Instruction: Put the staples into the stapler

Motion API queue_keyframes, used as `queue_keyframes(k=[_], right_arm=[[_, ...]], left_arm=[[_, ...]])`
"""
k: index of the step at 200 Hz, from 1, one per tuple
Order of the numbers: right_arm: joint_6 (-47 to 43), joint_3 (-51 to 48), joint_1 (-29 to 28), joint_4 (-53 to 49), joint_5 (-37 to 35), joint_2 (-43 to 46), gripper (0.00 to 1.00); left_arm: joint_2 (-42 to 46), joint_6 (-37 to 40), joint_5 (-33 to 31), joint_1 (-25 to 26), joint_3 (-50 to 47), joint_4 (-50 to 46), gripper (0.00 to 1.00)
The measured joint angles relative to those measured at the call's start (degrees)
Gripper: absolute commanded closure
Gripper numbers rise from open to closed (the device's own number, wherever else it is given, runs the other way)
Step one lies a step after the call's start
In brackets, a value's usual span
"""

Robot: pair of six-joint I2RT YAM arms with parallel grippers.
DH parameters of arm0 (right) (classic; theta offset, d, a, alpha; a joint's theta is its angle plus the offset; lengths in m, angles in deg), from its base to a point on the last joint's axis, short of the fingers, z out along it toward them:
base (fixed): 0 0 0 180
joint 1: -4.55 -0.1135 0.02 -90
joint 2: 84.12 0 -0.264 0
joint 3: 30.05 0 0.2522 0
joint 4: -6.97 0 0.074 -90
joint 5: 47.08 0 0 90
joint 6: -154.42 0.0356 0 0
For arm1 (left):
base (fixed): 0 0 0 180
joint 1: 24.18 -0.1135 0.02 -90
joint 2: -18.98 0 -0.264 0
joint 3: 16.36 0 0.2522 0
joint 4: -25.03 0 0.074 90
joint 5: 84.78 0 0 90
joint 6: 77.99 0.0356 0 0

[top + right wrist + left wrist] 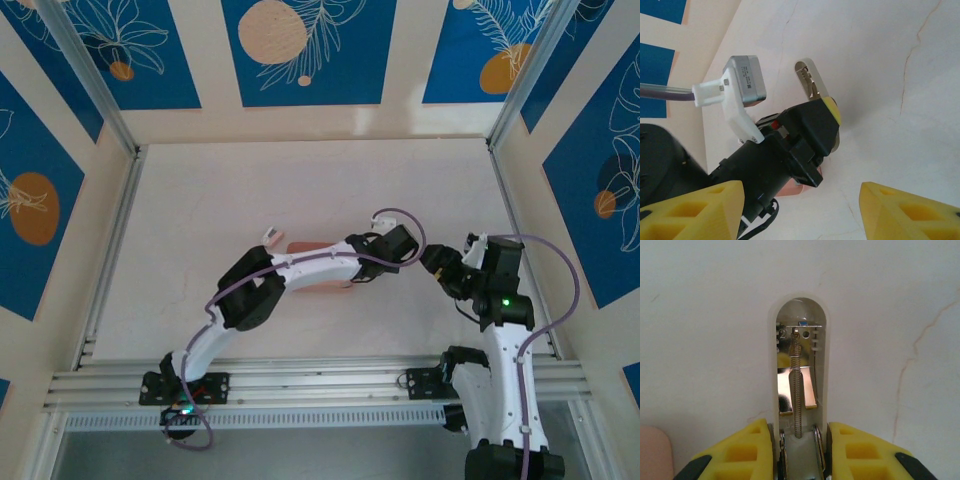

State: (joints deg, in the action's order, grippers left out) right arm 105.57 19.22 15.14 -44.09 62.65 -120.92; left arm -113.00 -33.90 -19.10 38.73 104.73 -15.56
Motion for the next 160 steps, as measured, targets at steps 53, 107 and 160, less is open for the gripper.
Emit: queue_keyframes(k=[53,107,160], right_arm=[[-0.04,-0.52,0.00,-0.55,0.85,0.63,0.38],[-0.07,-0.52,0.15,-1.42,1.05,0.63,0.38],[-0.04,-0.52,0.15,-1.95,1.07,1.03,0.38]], left_arm=[[-1.64,-3.32,-0.83,0.00,0.31,-1.14,0.95],[-3.26,-5.27,-0.09,-0.02,0.37,-1.05,0.83],[-3.26,-6.75,0.98,-0.17,0.00,0.55,0.68]])
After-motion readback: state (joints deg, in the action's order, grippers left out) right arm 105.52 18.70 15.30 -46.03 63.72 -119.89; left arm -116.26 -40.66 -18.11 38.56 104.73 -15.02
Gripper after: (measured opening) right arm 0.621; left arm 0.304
